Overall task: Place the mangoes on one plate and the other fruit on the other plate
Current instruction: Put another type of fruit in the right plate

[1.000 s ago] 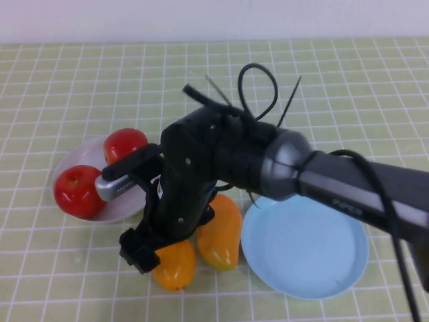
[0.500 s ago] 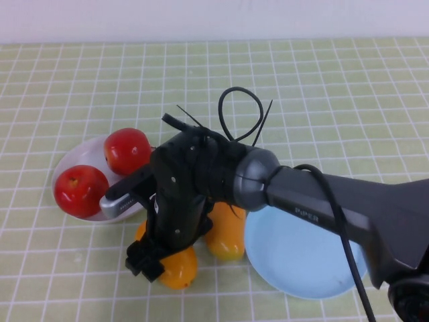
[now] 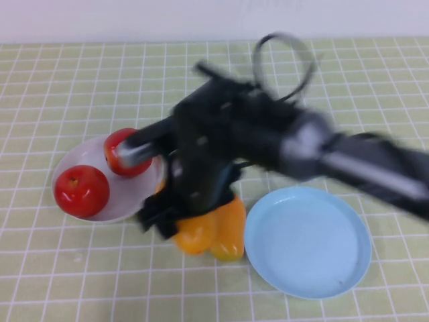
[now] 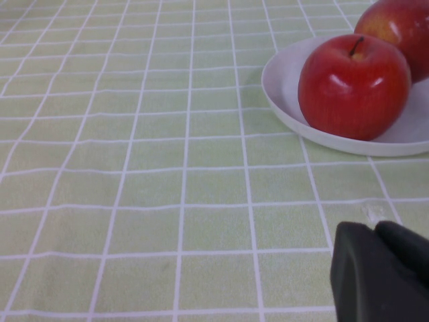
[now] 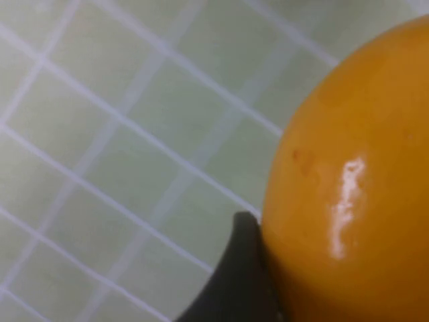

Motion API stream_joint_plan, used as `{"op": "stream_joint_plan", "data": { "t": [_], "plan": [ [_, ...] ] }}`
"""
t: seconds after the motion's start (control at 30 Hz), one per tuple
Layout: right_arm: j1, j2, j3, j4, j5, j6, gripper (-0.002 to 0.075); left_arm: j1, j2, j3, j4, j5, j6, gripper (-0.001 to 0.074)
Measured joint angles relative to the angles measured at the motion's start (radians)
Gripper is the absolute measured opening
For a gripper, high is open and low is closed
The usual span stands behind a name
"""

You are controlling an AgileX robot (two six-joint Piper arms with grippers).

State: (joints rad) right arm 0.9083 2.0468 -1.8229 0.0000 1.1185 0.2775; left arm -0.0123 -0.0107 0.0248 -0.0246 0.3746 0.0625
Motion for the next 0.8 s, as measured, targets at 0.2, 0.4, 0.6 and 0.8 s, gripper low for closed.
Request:
{"op": "stream_joint_plan", "data": {
  "t": [0.2,0.4,0.6,0.8],
  "plan": [
    [-0.116,-0.196,0.281,-0.024,-0.065,0.109,0.0538,0.000,0.000,0.000,0.000,0.000,0.000,0.0002],
    [-0.222,-0.267,0.509,-0.032,-0.160,0.161,0.0538,0.000,0.000,0.000,0.000,0.000,0.000,0.0002],
    [-0.231,-0.265,0.558,-0.008,-0.237,0.165,0.0538,0.000,0.000,0.000,0.000,0.000,0.000,0.0002],
    [-0.231,-0.229,0.560,0.006,-0.245,0.165,0.0566,0.000,0.000,0.000,0.000,0.000,0.000,0.0002]
  ]
}}
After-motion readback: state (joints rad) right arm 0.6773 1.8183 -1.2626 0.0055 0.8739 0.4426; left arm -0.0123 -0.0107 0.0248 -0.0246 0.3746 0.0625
